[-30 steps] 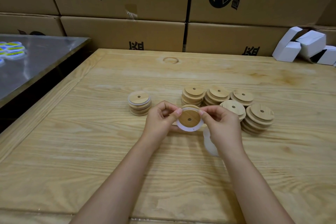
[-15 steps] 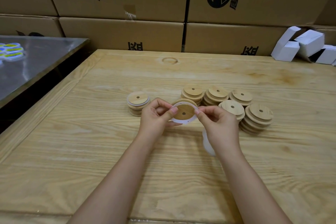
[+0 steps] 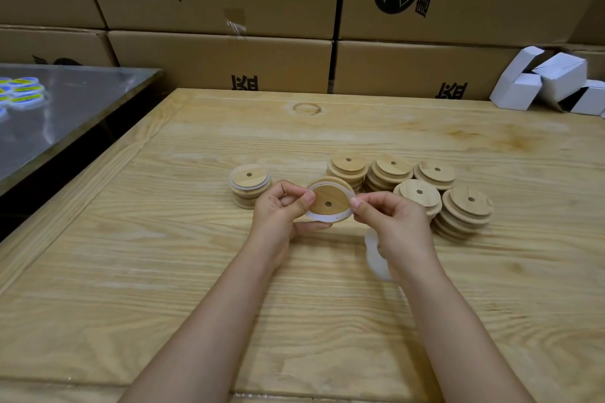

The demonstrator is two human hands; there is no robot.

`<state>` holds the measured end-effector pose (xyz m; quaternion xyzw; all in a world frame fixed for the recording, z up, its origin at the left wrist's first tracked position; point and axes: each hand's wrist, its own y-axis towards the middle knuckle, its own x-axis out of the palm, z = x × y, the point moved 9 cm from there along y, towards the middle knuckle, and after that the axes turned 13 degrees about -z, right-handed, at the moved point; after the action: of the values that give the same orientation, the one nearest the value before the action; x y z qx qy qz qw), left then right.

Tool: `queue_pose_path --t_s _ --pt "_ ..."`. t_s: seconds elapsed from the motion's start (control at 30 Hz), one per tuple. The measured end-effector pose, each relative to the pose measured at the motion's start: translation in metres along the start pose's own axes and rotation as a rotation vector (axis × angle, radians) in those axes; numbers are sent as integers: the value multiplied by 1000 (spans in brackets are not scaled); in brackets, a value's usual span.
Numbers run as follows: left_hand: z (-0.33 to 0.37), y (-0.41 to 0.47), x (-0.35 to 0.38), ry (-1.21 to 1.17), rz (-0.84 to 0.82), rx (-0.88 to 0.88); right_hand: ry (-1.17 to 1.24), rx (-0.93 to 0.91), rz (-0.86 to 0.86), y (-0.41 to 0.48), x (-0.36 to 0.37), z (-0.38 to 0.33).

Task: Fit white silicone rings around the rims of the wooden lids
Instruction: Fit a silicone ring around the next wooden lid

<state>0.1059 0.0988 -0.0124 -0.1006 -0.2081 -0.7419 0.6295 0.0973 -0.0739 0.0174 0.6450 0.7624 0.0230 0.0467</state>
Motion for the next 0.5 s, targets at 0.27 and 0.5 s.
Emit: queue_pose_path --t_s 0.27,0.5 --pt "-5 1 9 109 -166 -118 -61 -37 -8 -1 9 0" --pt "-5 0 12 297 -174 -77 -429 -148 33 -7 12 -14"
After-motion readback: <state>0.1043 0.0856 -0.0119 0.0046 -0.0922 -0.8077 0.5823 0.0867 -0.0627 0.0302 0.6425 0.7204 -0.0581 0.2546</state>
